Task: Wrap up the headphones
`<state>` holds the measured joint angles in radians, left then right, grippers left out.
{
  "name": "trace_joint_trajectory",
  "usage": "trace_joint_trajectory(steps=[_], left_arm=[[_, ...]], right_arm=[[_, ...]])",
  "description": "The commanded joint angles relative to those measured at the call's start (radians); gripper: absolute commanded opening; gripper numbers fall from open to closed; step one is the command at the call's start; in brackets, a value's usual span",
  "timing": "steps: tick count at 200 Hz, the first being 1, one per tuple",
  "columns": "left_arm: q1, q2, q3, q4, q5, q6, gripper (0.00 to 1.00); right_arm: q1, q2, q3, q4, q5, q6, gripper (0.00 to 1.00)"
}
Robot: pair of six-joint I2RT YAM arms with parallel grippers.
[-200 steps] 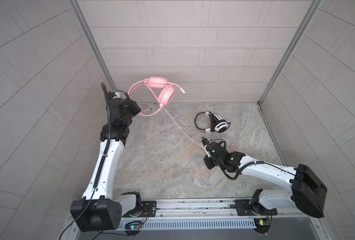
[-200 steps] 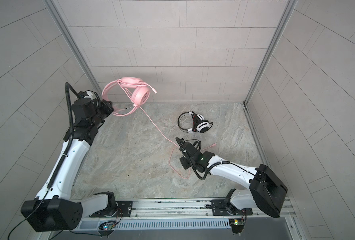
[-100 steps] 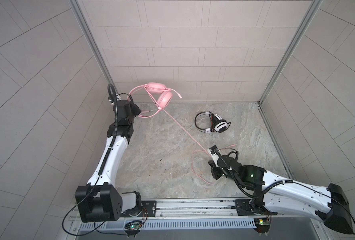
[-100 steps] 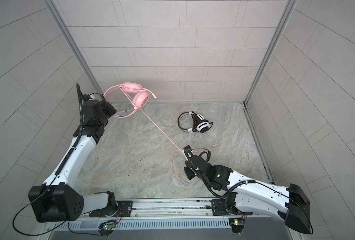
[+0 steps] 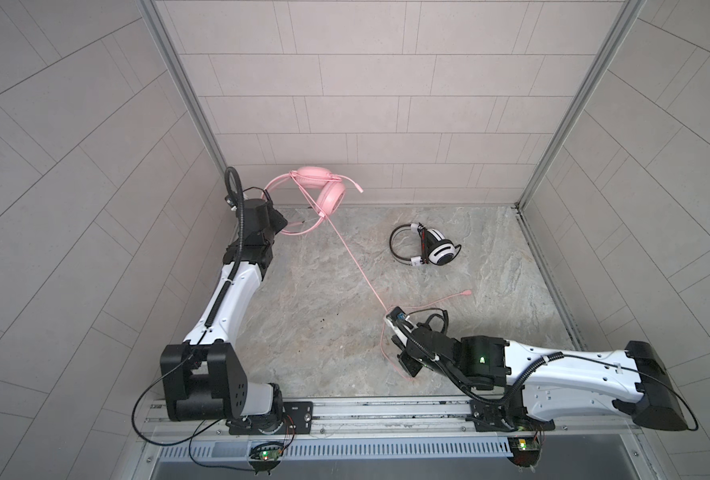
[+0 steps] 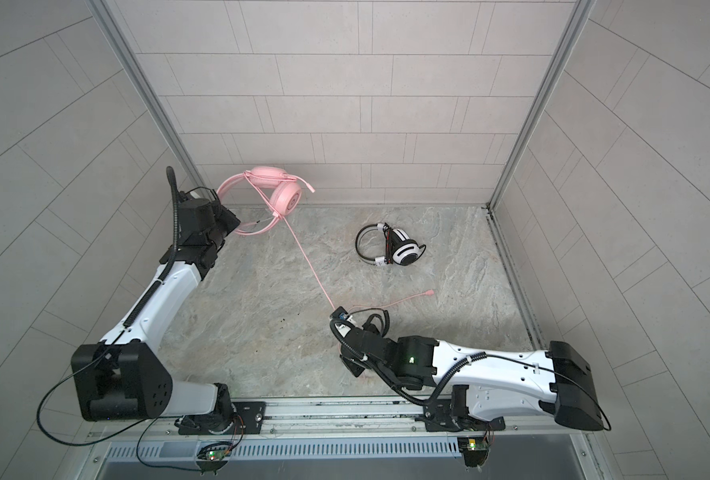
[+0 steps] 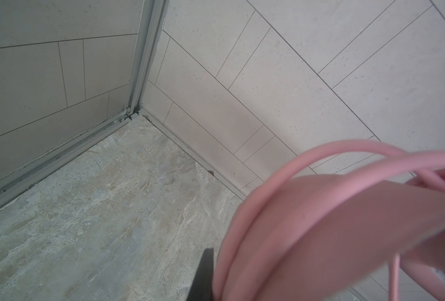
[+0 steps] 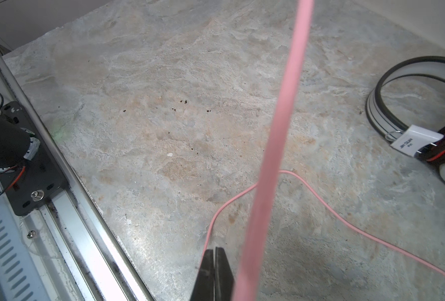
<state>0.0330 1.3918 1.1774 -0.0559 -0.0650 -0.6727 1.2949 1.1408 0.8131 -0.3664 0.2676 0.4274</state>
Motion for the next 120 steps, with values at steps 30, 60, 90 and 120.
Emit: trace_joint_trajectory(steps=[30,60,90,120], left_arm=[[-0.01,0.034,0.076,0.117,-0.036,-0.015,0.0],[-0.045,0.052,0.069,0.059,-0.061,0.016,0.0],[-0.134,0.052,0.046,0.021,-0.116,0.115,0.0],[-0.214,0.093,0.054,-0.025,-0.13,0.181,0.0]], right_arm=[[0.086,0.008,0.103,-0.053,-0.011,-0.078,0.0],[0.112,0.0,0.181,-0.1,0.015,-0.109,0.0],[0.118,-0.046,0.245,-0.093,0.062,-0.2,0.0],[0.118,-0.068,0.318,-0.109,0.139,-0.276,0.0]])
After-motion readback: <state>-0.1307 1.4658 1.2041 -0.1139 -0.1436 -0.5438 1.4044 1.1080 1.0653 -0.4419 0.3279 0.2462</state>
